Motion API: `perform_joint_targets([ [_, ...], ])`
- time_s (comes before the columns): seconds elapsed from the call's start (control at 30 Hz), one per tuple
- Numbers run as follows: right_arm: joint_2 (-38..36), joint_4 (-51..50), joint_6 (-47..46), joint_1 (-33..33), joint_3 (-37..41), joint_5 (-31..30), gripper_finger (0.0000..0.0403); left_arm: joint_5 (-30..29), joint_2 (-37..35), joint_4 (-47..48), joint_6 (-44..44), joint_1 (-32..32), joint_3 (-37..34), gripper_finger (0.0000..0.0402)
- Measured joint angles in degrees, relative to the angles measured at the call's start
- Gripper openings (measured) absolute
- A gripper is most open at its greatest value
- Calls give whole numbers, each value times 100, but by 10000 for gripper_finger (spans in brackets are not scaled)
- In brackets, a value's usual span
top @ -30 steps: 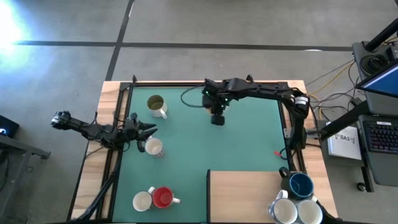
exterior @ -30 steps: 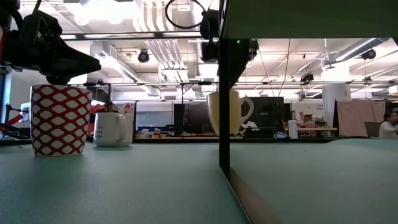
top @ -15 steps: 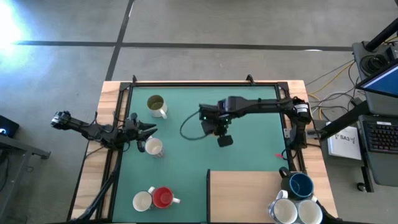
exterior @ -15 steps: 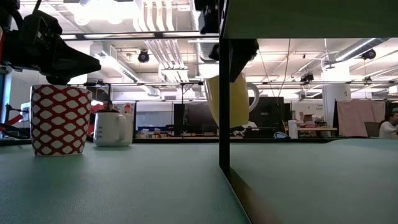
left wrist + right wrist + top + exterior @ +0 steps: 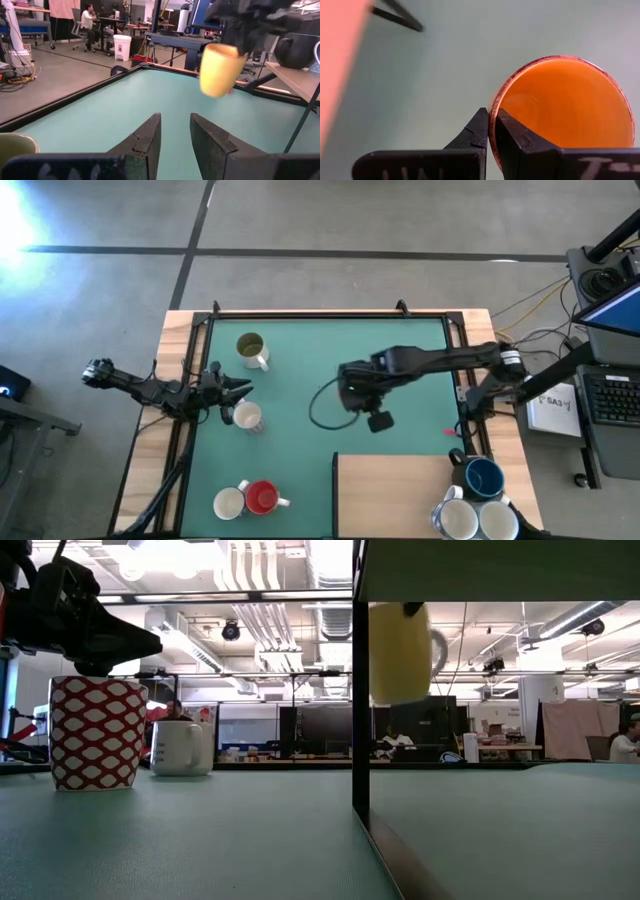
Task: Place coffee mugs
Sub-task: Put the yellow mug on the shelf
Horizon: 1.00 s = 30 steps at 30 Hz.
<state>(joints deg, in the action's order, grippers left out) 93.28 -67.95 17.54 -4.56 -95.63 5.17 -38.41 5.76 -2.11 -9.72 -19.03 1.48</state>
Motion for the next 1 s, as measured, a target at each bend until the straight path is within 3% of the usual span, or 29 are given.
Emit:
perform_joint_targets([
  [0.37,-1012,-82,66,-1293,33,101,12,0,0,0,0,0,1,87],
  [1.0,-1139,94,-182,-2995,57,164,12,0,0,-1,0,2,1,87],
])
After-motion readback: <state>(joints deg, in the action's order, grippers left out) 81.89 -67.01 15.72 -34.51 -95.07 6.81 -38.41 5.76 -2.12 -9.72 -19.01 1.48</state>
